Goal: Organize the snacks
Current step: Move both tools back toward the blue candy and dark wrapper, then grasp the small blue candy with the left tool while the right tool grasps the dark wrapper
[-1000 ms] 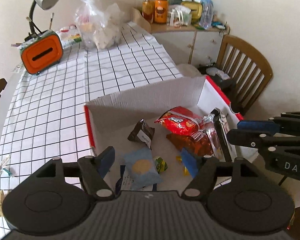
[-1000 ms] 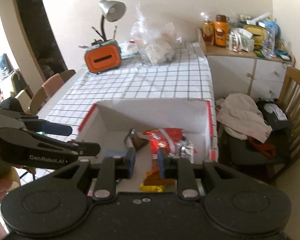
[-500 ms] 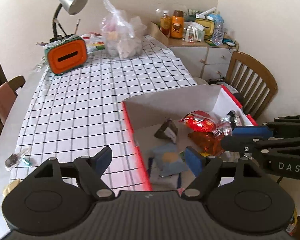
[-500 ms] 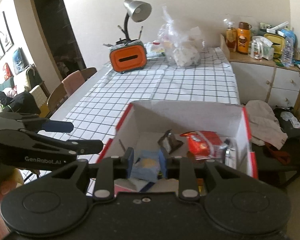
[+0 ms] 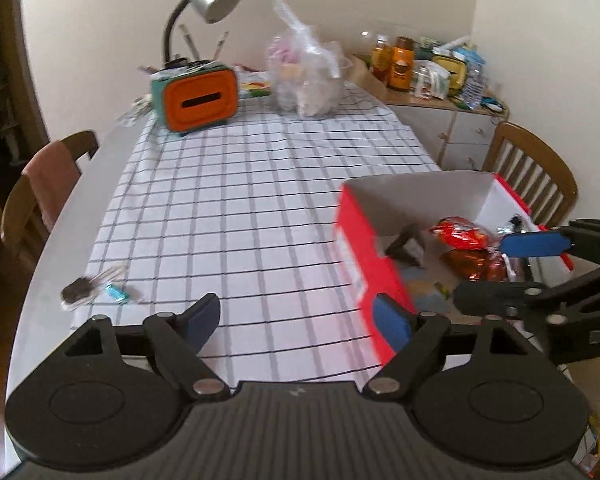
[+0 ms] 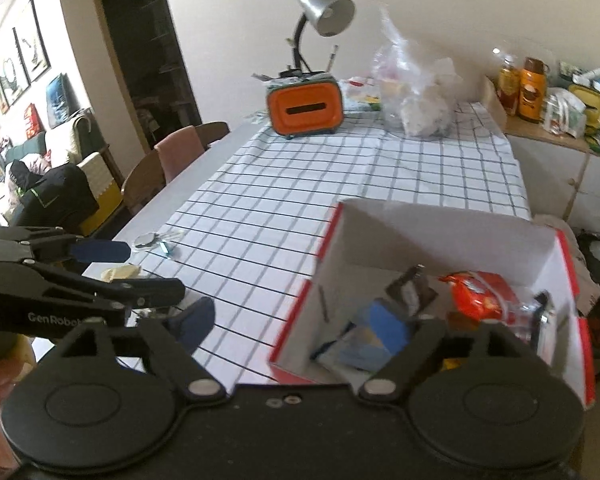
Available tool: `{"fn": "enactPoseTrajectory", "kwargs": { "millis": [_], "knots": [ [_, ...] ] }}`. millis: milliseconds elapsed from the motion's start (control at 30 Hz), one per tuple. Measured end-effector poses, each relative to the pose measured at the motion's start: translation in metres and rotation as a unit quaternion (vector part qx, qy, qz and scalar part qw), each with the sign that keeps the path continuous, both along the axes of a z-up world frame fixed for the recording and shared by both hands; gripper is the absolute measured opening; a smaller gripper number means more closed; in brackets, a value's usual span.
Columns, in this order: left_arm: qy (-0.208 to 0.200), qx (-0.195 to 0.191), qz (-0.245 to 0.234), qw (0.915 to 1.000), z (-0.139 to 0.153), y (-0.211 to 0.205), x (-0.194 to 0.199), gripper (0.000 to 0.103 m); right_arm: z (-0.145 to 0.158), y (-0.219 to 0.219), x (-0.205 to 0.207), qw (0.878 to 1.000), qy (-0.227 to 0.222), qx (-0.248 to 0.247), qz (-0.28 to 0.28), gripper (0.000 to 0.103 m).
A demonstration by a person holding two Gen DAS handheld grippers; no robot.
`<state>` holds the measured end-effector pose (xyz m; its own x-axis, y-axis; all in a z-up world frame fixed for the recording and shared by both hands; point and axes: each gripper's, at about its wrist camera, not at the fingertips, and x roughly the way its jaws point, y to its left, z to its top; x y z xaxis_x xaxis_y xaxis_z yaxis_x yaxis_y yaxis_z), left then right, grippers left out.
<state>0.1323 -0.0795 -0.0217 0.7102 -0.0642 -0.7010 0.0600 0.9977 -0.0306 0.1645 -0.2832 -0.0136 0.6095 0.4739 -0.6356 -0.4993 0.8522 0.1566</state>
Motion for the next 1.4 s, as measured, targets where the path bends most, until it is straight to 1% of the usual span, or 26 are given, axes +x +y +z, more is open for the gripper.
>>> {"fn": "enactPoseTrajectory", "kwargs": {
  "millis": [33,100,267,333,467,533,600,767,867,933,1000,1133,1267,1400],
  "knots": [
    [0.0,-0.004,0.007,1.0,-0.001,0.01,-0.002,0.086,0.0,0.006,-0.001,1.0,-0.002,0.001,0.005,0.093],
    [0.001,-0.011,0.018,0.9998,-0.004,0.032,-0.005,0.086,-0.001,0.018,-0.002,1.0,-0.005,0.003,0.015,0.096],
    [0.006,-0.012,0.051,0.9986,-0.011,0.085,-0.004,0.087,-0.004,0.056,-0.005,0.999,0.003,0.003,0.041,0.097],
    [0.01,-0.006,0.063,0.9979,-0.013,0.104,0.001,0.087,-0.007,0.075,-0.009,0.999,-0.011,-0.01,0.048,0.097],
    [0.013,0.021,0.088,0.9958,-0.019,0.136,0.014,0.087,-0.013,0.11,-0.012,0.998,-0.035,-0.028,0.053,0.099],
    [0.025,0.013,0.096,0.995,-0.022,0.152,0.023,0.087,-0.017,0.124,-0.012,0.997,-0.039,-0.037,0.053,0.099],
    [0.034,0.005,0.104,0.994,-0.026,0.165,0.033,0.087,-0.022,0.139,-0.008,0.997,-0.031,-0.042,0.053,0.099],
    [0.064,-0.014,0.12,0.9906,-0.04,0.186,0.058,0.087,-0.038,0.171,0.002,0.998,-0.012,-0.044,0.044,0.099],
    [0.085,-0.005,0.131,0.9878,-0.053,0.191,0.075,0.087,-0.049,0.19,0.008,0.998,-0.006,-0.055,0.042,0.099],
    [0.1,-0.018,0.135,0.9857,-0.059,0.195,0.085,0.087,-0.056,0.201,0.011,0.997,0.0,-0.067,0.037,0.099],
    [0.114,-0.032,0.143,0.9826,-0.064,0.198,0.095,0.087,-0.063,0.211,0.014,0.996,0.011,-0.075,0.041,0.099],
    [0.137,-0.041,0.155,0.9775,-0.071,0.198,0.116,0.087,-0.075,0.229,0.022,0.994,0.034,-0.089,0.058,0.099],
    [0.164,-0.057,0.172,0.9696,-0.081,0.201,0.135,0.087,-0.085,0.243,0.029,0.991,0.042,-0.108,0.062,0.099],
    [0.19,-0.074,0.187,0.9609,-0.094,0.206,0.149,0.087,-0.095,0.256,0.039,0.989,0.063,-0.12,0.064,0.097]
  ]
}}
